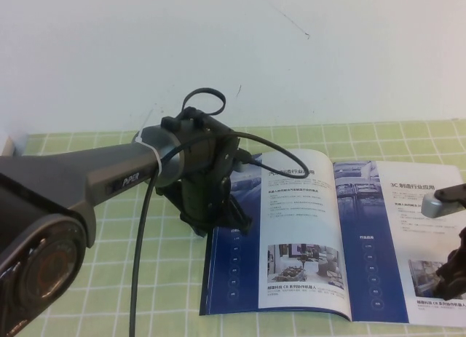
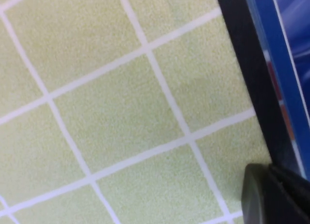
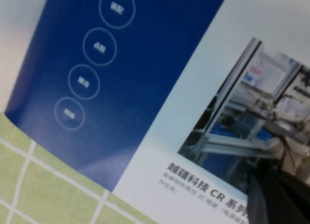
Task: Close book
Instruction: 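Close the open booklet and leave it lying on the table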
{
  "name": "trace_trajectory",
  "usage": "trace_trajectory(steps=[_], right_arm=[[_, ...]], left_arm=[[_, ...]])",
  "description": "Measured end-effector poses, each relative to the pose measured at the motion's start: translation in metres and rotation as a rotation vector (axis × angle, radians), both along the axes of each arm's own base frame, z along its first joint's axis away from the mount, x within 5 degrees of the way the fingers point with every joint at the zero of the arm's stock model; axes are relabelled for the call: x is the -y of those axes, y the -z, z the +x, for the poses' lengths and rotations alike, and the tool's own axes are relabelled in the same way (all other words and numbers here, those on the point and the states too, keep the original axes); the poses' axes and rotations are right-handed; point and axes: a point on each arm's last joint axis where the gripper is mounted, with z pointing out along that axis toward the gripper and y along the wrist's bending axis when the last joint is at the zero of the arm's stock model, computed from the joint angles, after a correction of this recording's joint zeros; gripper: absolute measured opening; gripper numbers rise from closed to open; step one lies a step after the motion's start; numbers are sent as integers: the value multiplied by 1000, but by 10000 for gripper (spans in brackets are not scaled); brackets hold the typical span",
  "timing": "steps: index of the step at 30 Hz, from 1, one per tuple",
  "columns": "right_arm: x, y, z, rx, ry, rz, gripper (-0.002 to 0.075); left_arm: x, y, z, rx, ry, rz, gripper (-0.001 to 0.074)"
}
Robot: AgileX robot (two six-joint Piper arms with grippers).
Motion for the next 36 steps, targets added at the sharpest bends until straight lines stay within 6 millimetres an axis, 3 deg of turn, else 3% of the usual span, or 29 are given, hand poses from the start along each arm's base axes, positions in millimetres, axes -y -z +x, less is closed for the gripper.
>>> trace_trajectory(steps=[11,18,25,28,31,36], right_arm=[[0,7,4,-35,0,3,-3],[0,7,4,-36,2,3,-3],[2,1,5,-4,-8,-18,-3],[11,-21,10,48,-5,-95,-3],[27,-63,14,127,19,-205,-3],[40,-145,2,359,101,-305,-3]], left_arm=[[18,-2,-1,-53,-29,-249,-4],[45,-1,-6,-129,-7,-542,-4],[75,-28,-10,-121,138,-981,-4],[83,-46,-11,-71,223,-1143,-4],[84,-64,-15,-23,295,-1199,-4],[71,-92,-24,55,379,-1026,-4]])
